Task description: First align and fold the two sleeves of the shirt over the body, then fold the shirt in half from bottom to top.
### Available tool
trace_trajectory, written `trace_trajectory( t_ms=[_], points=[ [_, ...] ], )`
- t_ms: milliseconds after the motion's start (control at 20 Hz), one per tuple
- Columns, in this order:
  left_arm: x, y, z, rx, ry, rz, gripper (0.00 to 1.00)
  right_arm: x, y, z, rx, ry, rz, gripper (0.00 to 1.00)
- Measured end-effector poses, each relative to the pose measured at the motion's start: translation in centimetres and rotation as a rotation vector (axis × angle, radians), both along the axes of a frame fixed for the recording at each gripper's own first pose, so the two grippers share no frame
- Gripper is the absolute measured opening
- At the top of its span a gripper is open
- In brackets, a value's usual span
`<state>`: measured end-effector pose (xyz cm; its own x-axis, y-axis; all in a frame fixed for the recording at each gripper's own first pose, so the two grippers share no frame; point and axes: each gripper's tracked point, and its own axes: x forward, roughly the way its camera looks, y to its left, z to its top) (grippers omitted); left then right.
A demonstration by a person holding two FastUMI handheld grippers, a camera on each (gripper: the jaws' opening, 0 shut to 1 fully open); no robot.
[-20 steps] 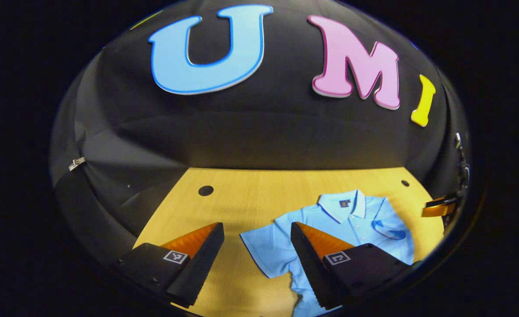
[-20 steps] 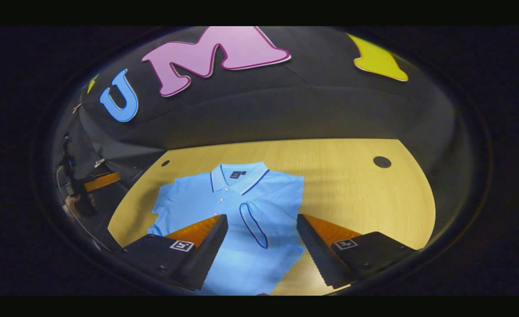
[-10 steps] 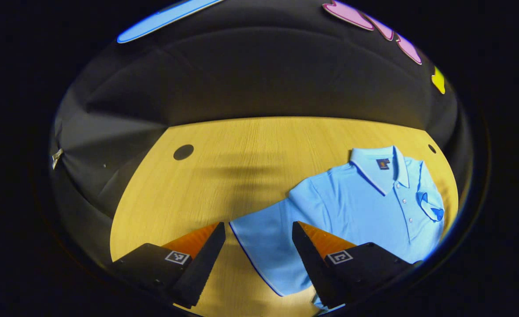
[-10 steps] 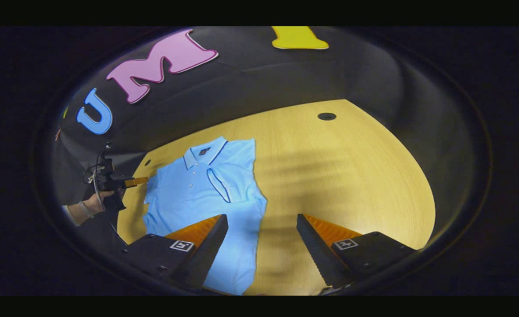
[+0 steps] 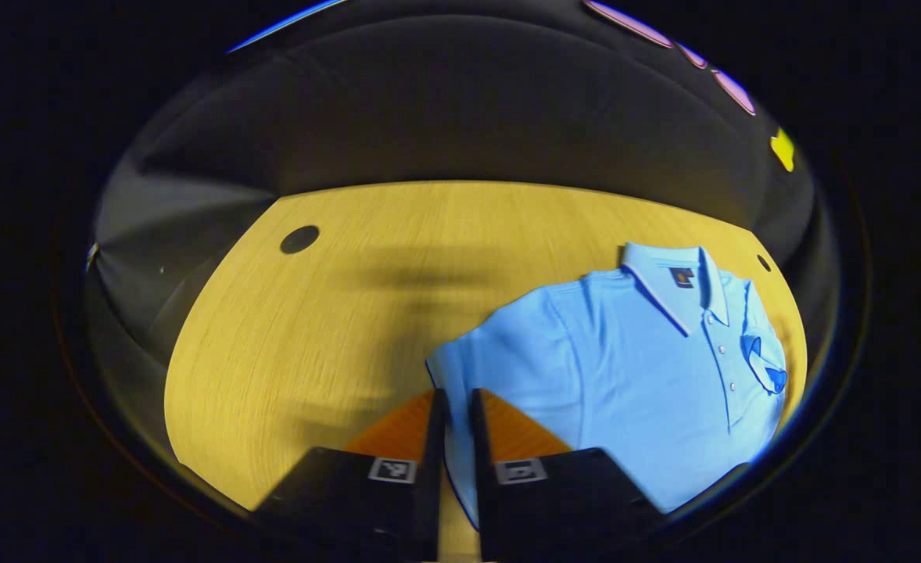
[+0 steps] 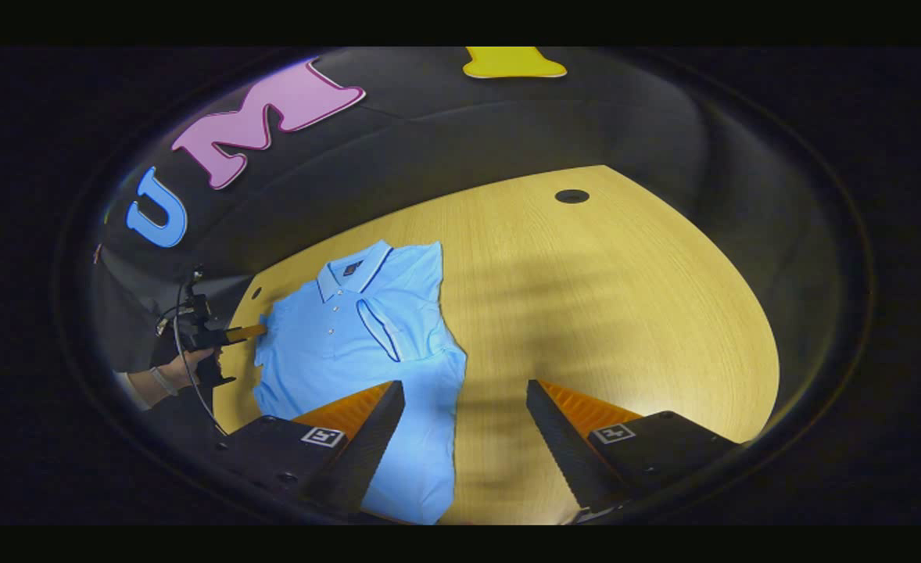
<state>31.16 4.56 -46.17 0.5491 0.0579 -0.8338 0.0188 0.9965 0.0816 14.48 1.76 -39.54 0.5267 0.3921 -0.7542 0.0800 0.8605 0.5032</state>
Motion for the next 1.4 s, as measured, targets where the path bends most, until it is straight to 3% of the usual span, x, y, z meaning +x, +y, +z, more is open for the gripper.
trace_trajectory(
  t_ms=[50, 100, 150, 300, 450, 650, 850, 1150, 1400],
  points=[
    [0.1, -0.1, 0.1, 0.020, -0.002, -0.014, 0.11, 0.0, 0.3, 0.0, 0.002, 0.001, 0.008, 0.91],
    [0.3, -0.1, 0.0, 0.030, -0.002, -0.020, 0.08, -0.1, 0.7, -0.1, 0.001, 0.003, 0.016, 0.91],
    [0.4, -0.4, 0.1, 0.006, -0.005, -0.025, 0.07, -0.1, 0.9, -0.2, 0.000, 0.005, 0.023, 0.98],
    [0.3, -0.5, 0.9, 0.012, -0.004, -0.036, 0.06, 0.0, 1.3, 0.0, 0.005, -0.002, 0.030, 0.98],
    [1.4, -2.2, 3.9, 0.018, -0.074, -0.099, 0.06, -0.3, 1.1, -0.2, -0.010, -0.007, 0.039, 0.98],
    [2.4, -6.7, 7.3, -0.011, -0.160, -0.212, 0.06, -0.6, 1.5, 0.3, -0.005, -0.021, 0.058, 0.98],
    [2.3, -12.4, 7.7, -0.073, -0.173, -0.306, 0.06, -1.1, 1.3, 0.6, -0.015, -0.037, 0.068, 0.98],
    [0.7, -15.6, 3.0, -0.102, -0.046, -0.311, 0.07, -1.6, 1.1, 0.0, -0.006, -0.029, 0.064, 0.98],
    [-1.2, -17.8, 1.4, -0.181, 0.030, -0.274, 0.20, -1.8, 1.8, -0.4, 0.006, -0.030, 0.099, 0.98]
  ],
)
